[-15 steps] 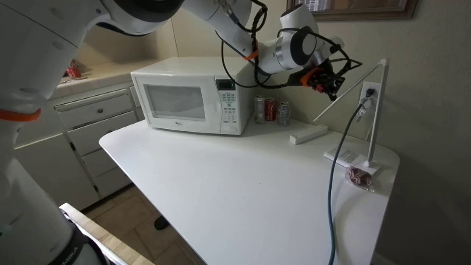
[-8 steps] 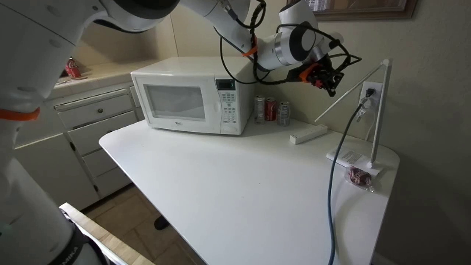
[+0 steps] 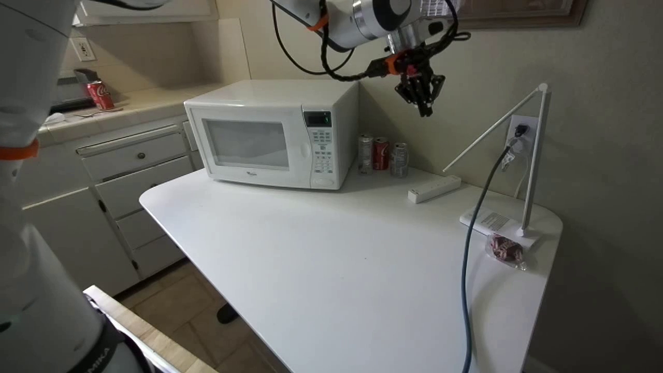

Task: Move the metal thing to the right

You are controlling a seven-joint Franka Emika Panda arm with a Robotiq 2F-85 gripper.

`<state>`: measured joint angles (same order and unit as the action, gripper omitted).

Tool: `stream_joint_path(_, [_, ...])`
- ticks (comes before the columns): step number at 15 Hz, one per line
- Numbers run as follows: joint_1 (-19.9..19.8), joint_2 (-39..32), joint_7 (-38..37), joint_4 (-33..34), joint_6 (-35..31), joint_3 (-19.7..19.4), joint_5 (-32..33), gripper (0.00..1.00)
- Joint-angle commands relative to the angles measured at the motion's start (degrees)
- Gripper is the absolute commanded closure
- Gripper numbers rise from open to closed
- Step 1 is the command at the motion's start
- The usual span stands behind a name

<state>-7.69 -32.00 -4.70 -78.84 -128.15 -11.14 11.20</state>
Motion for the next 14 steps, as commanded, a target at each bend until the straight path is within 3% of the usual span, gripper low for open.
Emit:
stream_joint_path(1, [0.0, 5.7, 4.9, -2.8, 9.9, 1.7, -0.5, 0.53])
stream_joint_path(8, [-1.5, 10.6, 12.0, -1.6, 23.9, 4.2, -4.4, 0.01])
stream_joint_path(10, [-2.1, 10.7, 13.1, -1.0, 26.3, 4.4, -5.9, 0.00])
stream_joint_path(12, [-3.0, 9.9, 13.6, -0.8, 24.0, 4.2, -7.1, 0.00])
stream_joint_path(14, [-2.2, 9.6, 12.3, 0.3, 24.9, 3.7, -5.3, 0.00])
